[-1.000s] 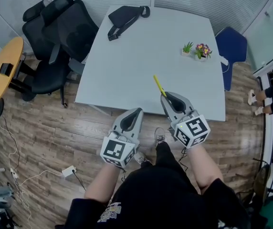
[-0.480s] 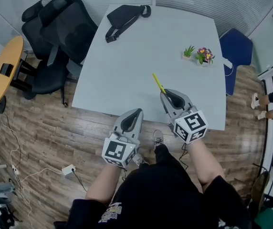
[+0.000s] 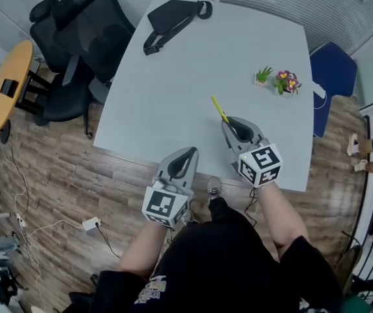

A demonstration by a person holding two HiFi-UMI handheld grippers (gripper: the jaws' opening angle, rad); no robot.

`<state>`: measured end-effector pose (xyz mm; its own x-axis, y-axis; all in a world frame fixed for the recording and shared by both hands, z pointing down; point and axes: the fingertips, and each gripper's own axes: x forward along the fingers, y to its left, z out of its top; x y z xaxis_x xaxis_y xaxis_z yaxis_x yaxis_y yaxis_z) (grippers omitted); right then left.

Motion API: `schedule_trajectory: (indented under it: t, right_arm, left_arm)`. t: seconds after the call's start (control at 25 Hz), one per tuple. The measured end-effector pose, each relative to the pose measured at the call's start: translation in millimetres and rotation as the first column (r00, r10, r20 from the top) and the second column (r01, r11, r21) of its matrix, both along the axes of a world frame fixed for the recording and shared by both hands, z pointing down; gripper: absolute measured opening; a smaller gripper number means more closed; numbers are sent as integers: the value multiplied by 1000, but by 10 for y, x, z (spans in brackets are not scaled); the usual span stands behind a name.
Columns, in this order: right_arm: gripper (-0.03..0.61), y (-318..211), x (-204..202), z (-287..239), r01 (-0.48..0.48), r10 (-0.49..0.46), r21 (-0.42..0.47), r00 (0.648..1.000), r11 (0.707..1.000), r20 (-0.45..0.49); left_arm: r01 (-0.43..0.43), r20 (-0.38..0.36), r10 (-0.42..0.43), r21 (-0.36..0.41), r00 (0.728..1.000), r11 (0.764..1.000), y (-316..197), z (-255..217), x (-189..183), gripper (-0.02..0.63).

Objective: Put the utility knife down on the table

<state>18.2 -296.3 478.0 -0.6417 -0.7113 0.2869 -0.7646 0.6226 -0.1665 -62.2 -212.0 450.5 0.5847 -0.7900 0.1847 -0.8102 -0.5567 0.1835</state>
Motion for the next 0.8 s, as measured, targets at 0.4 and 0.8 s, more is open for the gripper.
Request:
schedule_trajectory:
  t: [0.4, 0.8]
  right_arm:
    - [49, -402, 79, 604, 25, -30, -95, 998, 995, -50]
    - [49, -539, 135, 1315, 39, -71, -230, 988, 972, -135]
  left_arm:
    - [8, 17, -7, -48, 1000, 999, -232, 276, 161, 6]
    - [28, 6, -28, -82, 1000, 996, -397, 415, 211, 6]
